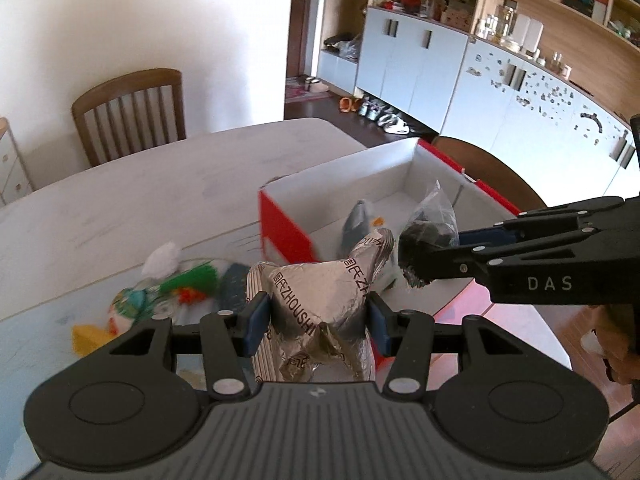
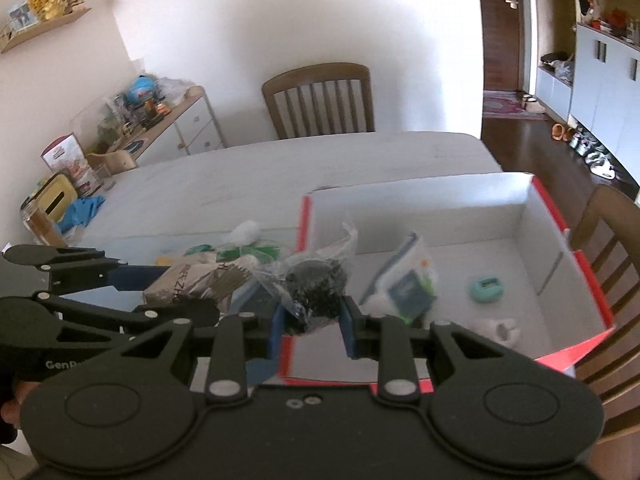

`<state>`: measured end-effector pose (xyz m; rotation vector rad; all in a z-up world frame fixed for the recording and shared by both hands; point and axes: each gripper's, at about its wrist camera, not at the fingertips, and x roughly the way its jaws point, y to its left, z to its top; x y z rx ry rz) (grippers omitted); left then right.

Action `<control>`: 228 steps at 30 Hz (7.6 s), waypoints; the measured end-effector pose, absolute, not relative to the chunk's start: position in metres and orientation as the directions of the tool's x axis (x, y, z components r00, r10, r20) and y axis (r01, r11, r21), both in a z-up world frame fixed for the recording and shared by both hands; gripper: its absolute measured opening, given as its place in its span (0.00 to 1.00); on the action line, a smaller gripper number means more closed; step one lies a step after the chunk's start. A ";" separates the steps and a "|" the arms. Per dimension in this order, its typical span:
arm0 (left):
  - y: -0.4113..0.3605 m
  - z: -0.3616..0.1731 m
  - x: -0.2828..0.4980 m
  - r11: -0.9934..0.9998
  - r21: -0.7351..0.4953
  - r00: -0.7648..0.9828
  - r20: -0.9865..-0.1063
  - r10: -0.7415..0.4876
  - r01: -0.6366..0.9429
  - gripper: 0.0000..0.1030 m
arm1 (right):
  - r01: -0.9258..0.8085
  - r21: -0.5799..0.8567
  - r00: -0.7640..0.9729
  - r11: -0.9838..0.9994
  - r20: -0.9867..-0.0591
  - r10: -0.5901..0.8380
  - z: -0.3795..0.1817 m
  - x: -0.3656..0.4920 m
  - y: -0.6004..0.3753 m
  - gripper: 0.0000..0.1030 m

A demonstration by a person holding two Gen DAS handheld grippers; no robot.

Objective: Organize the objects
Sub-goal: 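Carry the foil packet and dark bag into the shoebox and open both tools, then lift both tools out of the shoebox and return over the pile, then grasp the yellow box with the left tool while the right grasps the green plush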

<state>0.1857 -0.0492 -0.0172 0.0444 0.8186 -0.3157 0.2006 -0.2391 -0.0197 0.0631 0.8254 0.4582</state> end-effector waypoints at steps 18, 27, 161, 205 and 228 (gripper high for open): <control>-0.146 -0.035 0.232 0.933 -0.046 0.594 -0.760 -0.265 0.357 0.49 | -0.312 0.215 0.600 0.925 -0.711 0.367 -0.036 0.239 -0.336 0.27; -0.180 -0.052 0.262 0.932 -0.037 0.542 -0.805 -0.242 0.361 0.49 | -0.301 0.191 0.549 0.934 -0.767 0.334 -0.064 0.278 -0.349 0.27; 0.154 -0.088 0.178 0.980 -0.142 0.710 -0.675 -0.199 0.140 1.00 | -0.413 0.162 0.565 0.896 -0.726 0.392 -0.038 0.219 -0.071 0.99; 0.165 -0.165 0.236 0.983 -0.133 0.652 -0.736 -0.184 0.128 0.75 | -0.378 0.181 0.371 0.908 -0.869 0.328 -0.123 0.299 0.027 0.44; 0.158 -0.098 0.201 0.983 -0.116 0.615 -0.768 -0.179 0.140 0.75 | -0.383 0.269 0.430 0.884 -0.795 0.429 -0.051 0.261 -0.017 0.33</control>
